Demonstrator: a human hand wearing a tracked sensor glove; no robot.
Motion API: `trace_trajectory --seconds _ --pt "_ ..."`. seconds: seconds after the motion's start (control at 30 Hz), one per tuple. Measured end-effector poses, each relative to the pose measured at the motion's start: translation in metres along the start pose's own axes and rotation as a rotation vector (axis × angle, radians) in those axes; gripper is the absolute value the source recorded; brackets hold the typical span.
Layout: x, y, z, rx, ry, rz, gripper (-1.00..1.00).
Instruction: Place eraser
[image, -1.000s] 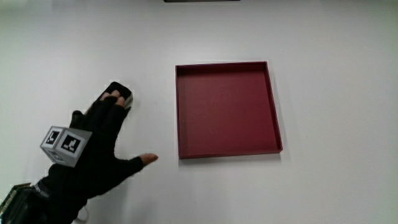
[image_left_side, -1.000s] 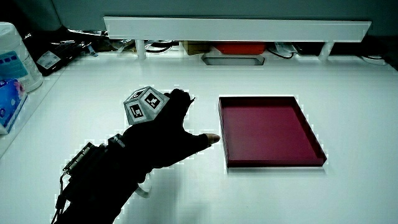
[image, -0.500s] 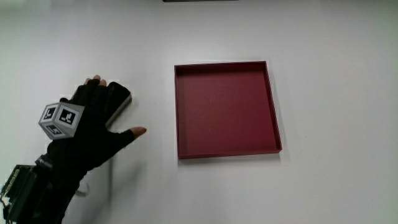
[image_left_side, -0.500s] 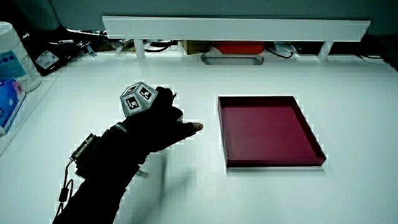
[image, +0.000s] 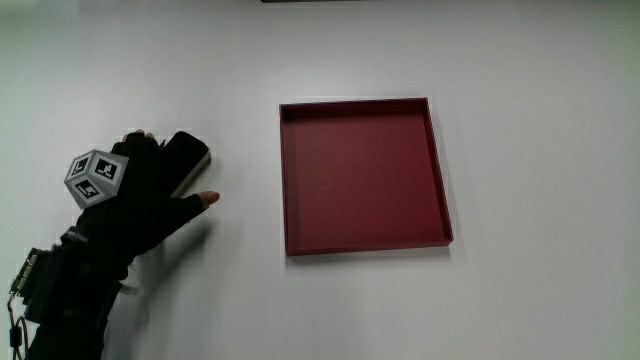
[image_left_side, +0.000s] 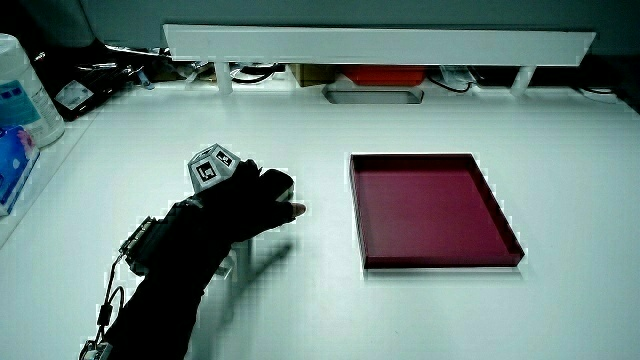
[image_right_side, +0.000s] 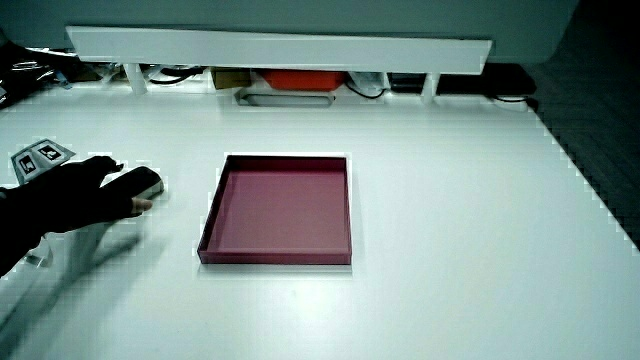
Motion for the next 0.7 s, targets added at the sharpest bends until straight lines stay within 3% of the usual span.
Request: trace_trajectory --seconds 0.33,0.7 --pt "-0.019 0.019 -0.012 -0.038 0.038 0.102 0.0" --pt "-0.024 0.023 -0.013 -0.009 0.042 0.118 0.0"
